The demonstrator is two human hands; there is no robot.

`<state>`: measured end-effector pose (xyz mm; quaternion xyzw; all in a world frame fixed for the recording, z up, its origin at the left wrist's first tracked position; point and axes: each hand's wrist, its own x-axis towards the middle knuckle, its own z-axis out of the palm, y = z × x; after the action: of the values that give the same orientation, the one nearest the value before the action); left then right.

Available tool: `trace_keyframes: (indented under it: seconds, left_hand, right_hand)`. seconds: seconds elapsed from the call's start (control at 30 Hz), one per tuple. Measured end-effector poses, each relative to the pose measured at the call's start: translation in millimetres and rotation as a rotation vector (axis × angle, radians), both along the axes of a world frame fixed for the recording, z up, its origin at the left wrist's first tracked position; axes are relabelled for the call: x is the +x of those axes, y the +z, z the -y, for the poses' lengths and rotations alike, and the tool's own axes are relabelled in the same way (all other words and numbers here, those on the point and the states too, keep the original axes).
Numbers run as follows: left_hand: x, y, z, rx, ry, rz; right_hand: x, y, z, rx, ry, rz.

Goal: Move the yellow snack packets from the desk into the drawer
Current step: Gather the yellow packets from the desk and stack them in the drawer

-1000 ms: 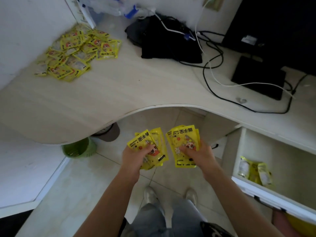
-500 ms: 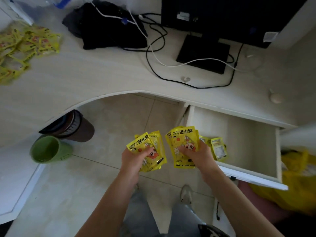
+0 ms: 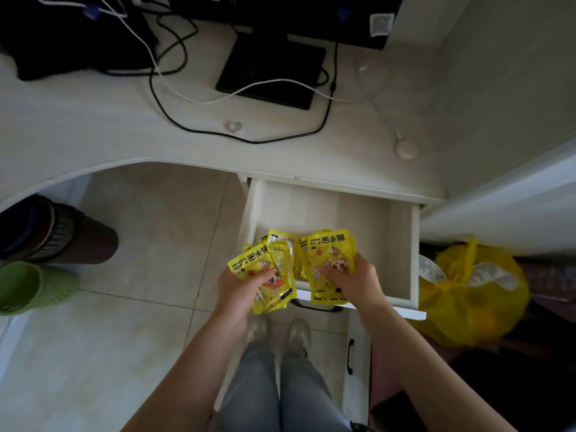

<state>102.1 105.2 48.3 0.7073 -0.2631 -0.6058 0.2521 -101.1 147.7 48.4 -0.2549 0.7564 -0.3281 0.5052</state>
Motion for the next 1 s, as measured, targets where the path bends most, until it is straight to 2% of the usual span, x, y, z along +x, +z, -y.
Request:
trace_keyframes:
  seconds: [0.17,0.33,0.57,0.7,1.0]
  left_hand:
    - [-47,-26,19,-0.006,-0.110,0.017]
    - [-91,-62,40,0.067,-0.183,0.063]
    - [-140,-117,49,0.104,-0.341,0.235]
    - [-154,-140,41,0.083,-0.461,0.274]
    - [-153,-150,36,0.050,-0.539,0.259]
  right_hand:
    - [-37,-23,3,0.102,-0.074,-0.051]
    - [-68,-57,6,0.165,-0.133,-0.086]
    - [-91,-109,9,0.278,-0.118,-0.165]
    - [-96,-131,7,0.300,-0.075,-0.166]
    - [-109,-143,7,0.418,-0.006,-0.143]
